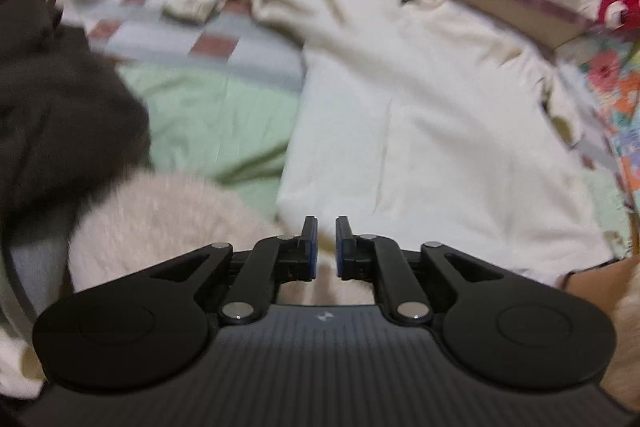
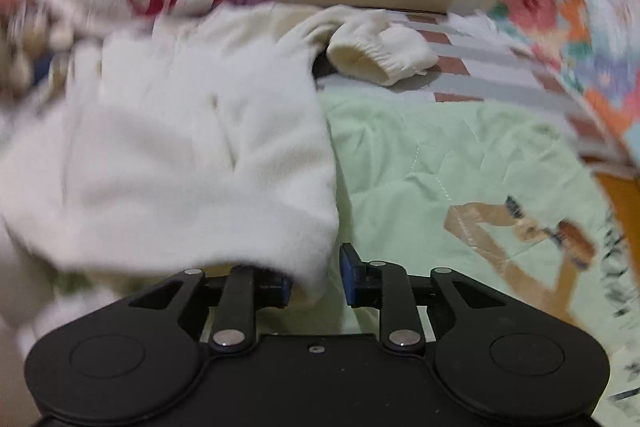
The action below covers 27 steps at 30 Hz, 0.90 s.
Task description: Fold clothes
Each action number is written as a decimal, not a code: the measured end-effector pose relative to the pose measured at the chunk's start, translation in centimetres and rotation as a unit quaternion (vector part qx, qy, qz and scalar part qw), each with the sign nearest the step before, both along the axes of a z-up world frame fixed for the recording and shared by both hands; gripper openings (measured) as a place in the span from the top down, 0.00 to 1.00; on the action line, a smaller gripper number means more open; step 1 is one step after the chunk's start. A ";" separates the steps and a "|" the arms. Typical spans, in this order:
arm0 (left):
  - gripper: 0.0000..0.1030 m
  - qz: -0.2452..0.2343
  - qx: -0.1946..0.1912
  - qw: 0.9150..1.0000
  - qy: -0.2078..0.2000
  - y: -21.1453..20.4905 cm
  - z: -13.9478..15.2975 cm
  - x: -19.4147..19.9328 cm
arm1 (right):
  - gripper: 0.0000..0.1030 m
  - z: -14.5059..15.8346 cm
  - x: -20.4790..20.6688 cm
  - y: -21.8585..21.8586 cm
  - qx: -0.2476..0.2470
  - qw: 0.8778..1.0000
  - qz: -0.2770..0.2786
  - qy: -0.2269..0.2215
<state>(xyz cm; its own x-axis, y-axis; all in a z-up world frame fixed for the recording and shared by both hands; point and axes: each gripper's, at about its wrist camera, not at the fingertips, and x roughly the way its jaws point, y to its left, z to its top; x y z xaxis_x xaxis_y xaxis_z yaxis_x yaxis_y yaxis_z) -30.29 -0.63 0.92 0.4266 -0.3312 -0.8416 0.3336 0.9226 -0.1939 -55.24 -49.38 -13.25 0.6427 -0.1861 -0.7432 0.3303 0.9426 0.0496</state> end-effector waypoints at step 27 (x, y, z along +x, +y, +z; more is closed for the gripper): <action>0.61 -0.020 -0.048 0.991 -0.120 -9.0 0.4 17.2 | 0.45 18.7 23.1 2.7 0.016 0.982 0.143 -0.125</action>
